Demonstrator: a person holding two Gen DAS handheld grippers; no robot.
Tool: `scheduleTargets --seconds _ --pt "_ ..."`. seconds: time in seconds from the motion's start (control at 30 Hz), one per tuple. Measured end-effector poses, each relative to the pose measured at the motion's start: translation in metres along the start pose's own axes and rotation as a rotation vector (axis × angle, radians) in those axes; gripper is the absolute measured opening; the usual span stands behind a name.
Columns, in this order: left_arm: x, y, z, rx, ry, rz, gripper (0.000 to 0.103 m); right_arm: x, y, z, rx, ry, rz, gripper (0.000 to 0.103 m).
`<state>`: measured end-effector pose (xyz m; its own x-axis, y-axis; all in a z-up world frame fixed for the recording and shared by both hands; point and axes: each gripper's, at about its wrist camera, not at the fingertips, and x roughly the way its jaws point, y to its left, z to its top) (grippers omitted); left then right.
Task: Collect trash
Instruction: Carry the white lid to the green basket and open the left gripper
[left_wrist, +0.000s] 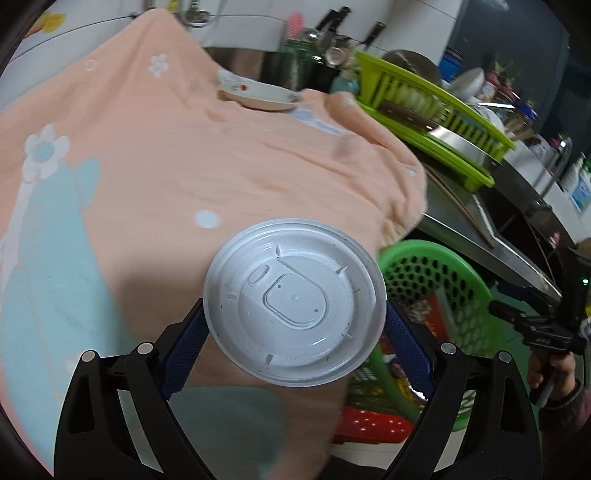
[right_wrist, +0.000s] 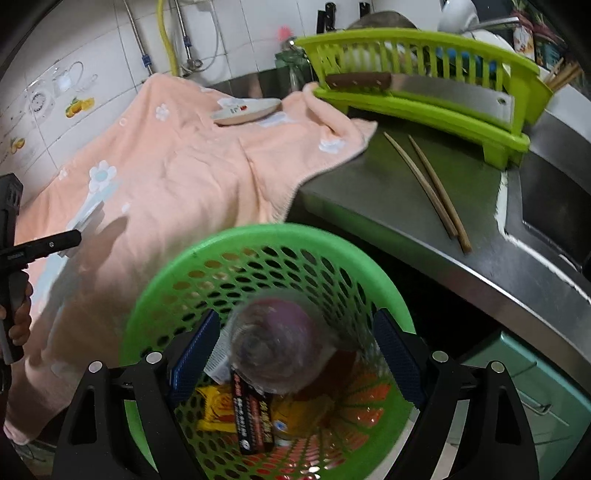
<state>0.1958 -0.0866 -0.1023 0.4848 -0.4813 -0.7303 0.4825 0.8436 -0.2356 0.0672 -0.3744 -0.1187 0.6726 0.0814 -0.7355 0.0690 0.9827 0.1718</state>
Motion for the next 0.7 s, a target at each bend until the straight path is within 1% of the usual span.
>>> scheduleTargets --seconds 0.17,0.23,0.4,0.57,0.7 --pt "0.010 -0.030 0.000 0.045 0.016 -0.051 0.090 -0.001 -0.013 -0.013 0.017 0.014 -0.003 0.082" --pt "0.017 -0.046 -0.003 0.069 0.033 -0.073 0.090 -0.004 -0.019 -0.019 0.031 0.009 -0.010 0.082" --pt "0.034 -0.076 -0.011 0.118 0.079 -0.101 0.090 -0.011 -0.035 -0.032 0.081 0.002 -0.020 0.082" --pt "0.047 -0.102 -0.021 0.194 0.114 -0.091 0.091 -0.020 -0.047 -0.045 0.127 -0.010 -0.035 0.082" --pt "0.053 -0.110 -0.025 0.196 0.148 -0.096 0.092 -0.026 -0.052 -0.050 0.150 -0.018 -0.030 0.082"
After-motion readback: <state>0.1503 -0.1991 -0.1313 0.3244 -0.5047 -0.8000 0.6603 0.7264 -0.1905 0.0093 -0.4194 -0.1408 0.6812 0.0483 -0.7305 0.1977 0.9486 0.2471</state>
